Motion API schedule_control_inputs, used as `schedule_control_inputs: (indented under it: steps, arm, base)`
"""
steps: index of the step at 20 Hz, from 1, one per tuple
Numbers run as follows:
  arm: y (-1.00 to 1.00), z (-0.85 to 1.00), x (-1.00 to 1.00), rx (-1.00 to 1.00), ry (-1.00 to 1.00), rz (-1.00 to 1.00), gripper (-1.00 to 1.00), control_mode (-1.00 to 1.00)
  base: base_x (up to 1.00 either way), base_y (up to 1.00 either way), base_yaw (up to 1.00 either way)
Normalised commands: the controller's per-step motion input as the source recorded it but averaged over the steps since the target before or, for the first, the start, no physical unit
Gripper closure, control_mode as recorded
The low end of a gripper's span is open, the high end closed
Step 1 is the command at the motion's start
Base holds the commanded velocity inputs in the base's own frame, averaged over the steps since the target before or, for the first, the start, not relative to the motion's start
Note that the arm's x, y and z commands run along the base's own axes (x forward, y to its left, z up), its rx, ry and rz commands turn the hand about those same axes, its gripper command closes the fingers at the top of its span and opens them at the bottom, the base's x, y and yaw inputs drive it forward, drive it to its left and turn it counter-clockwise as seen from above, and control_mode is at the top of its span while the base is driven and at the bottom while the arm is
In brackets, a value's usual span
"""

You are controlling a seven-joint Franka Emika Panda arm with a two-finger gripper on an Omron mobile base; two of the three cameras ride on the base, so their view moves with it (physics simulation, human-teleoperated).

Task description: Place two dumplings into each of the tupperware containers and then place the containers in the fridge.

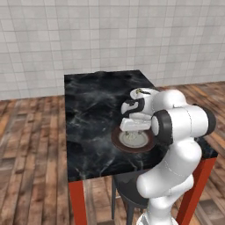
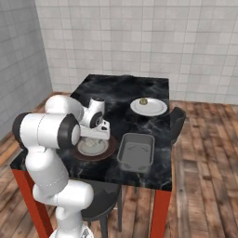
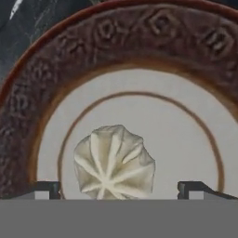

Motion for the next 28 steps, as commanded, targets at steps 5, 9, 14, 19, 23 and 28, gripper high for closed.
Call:
schedule_control_inputs:
  steps: [5,9,14,19,23,28]
  arm:
    - [0.0,-0.27,0.01,0.0,0.07,0.0,-1.0,-1.0]
    - [0.0,-0.09,0.07,0.0,0.08,0.0,-1.0,-1.0]
    - [0.0,-0.1,0.05,0.0,0.1,0.0,-1.0,-1.0]
    - [0.0,-0.13,0.0,0.0,0.12,0.0,1.0,-1.0]
    - [-0.01,-0.02,0.0,0.0,0.01,0.0,1.0,-1.0]
    - [-0.15,0.3,-0.29,0.0,0.0,0.0,1.0,-1.0]
  base:
    - [0.0,0.0,0.0]
    - [0.0,0.0,0.0]
    - [0.0,0.0,0.0]
    - [0.0,0.0,0.0]
    - [0.0,0.0,0.0]
    - [0.0,0.0,0.0]
